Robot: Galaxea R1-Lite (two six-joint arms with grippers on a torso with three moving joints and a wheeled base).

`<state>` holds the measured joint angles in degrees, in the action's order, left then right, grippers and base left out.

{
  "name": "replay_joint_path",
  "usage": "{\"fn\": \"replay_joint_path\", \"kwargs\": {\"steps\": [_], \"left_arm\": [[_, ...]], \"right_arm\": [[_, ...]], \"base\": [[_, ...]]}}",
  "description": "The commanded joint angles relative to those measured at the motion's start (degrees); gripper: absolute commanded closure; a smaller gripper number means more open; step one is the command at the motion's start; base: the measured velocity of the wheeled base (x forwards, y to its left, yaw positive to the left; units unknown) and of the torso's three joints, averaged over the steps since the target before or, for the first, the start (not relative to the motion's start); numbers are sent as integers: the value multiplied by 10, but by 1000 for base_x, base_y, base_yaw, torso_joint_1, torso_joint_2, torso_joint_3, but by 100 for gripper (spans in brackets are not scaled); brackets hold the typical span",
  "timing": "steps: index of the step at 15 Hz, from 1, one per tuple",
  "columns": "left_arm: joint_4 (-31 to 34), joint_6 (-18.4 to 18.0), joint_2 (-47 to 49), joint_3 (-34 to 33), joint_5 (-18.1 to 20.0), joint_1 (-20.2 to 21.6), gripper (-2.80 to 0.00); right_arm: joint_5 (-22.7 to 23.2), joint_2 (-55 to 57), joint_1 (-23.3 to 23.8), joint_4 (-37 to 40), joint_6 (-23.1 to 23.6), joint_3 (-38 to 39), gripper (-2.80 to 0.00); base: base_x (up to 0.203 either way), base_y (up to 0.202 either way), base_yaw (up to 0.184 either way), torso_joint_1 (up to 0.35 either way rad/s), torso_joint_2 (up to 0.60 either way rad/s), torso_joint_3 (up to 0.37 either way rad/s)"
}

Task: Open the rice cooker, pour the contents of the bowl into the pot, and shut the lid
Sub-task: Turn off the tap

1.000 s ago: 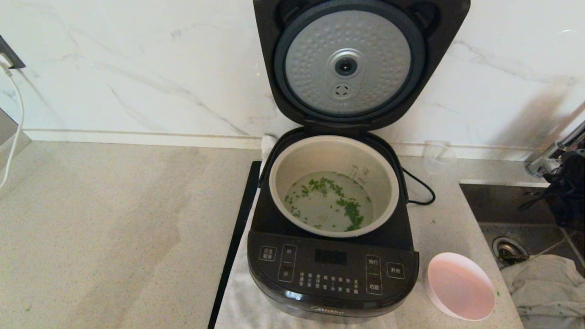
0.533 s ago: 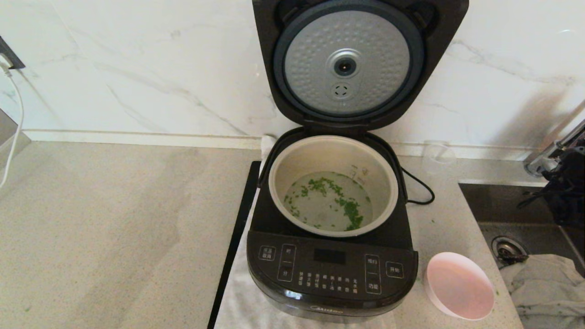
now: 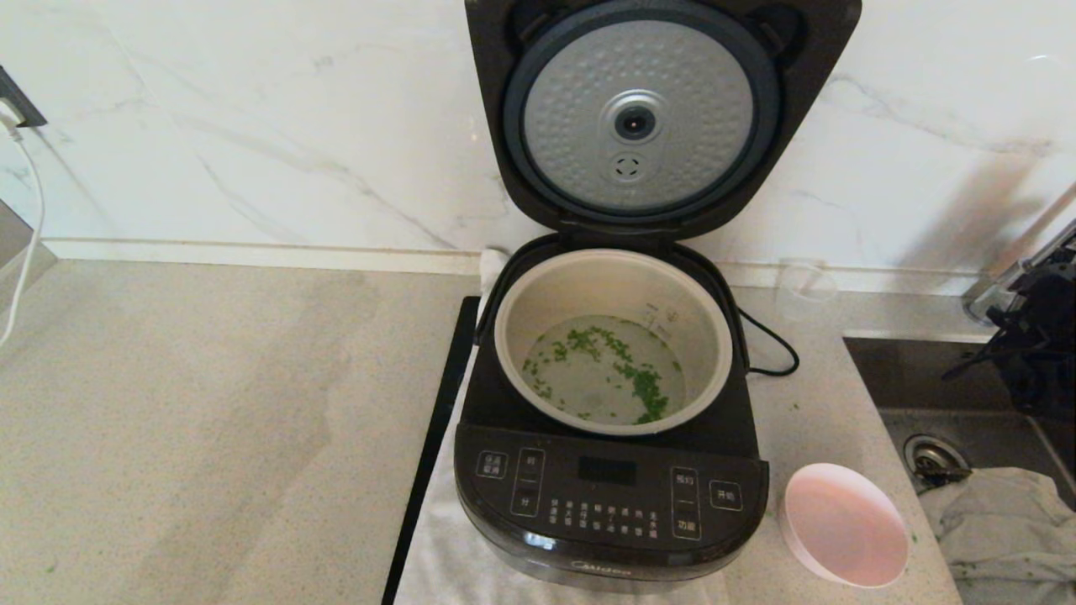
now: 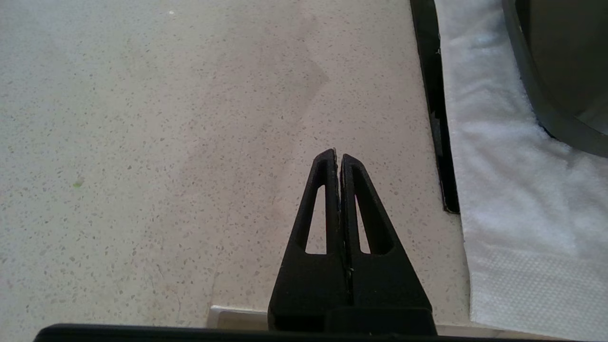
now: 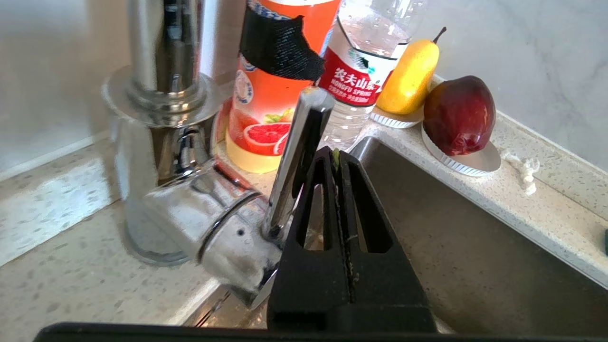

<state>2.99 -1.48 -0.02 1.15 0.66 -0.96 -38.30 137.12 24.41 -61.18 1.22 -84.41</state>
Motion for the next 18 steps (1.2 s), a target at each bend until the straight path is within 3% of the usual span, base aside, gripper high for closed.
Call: {"fn": "replay_joint_path", "kwargs": {"steps": [1, 7, 13, 16, 18], "left_arm": [[0, 0, 0, 0, 0, 0, 0], [0, 0, -1, 0, 0, 0, 0], [0, 0, 0, 0, 0, 0, 0], [0, 0, -1, 0, 0, 0, 0], [0, 0, -1, 0, 0, 0, 0]], "right_arm": [[-3, -8, -2, -3, 0, 3, 0], [-7, -70, 2, -38, 1, 47, 0], [-2, -203, -2, -64, -2, 176, 0], [30, -282, -26, -51, -2, 250, 0], [67, -346, -61, 4, -4, 291, 0]], "base": [[0, 0, 0, 0, 0, 0], [0, 0, 0, 0, 0, 0], [0, 0, 0, 0, 0, 0], [0, 0, 0, 0, 0, 0], [0, 0, 0, 0, 0, 0]]}}
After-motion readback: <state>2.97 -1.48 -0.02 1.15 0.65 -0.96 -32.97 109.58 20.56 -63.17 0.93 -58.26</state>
